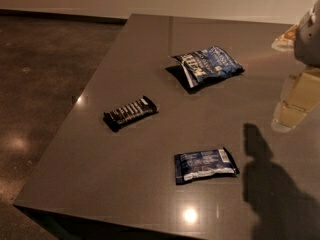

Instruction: Move rxbar blueberry near rxbar chocolate

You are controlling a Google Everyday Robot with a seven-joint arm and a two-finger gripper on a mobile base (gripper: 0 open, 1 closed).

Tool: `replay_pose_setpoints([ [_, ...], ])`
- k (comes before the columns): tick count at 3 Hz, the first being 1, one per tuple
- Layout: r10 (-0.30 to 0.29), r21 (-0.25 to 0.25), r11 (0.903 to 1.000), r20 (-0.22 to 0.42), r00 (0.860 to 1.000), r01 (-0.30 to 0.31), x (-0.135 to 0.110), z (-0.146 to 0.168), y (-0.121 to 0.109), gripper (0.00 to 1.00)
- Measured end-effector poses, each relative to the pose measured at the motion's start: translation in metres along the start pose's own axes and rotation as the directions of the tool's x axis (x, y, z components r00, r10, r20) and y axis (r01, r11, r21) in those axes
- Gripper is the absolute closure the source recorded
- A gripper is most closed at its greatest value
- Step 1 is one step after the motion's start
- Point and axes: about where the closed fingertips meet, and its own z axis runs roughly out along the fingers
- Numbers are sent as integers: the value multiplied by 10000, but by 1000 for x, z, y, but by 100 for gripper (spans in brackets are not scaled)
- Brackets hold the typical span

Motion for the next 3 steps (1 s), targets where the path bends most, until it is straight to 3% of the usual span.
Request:
replay_pose_setpoints([
  [2,-174,151,9997,-175,9997,177,-5,-2,0,0],
  [3,-755,-252,9969,-101,9971,752,-15,13,16,0],
])
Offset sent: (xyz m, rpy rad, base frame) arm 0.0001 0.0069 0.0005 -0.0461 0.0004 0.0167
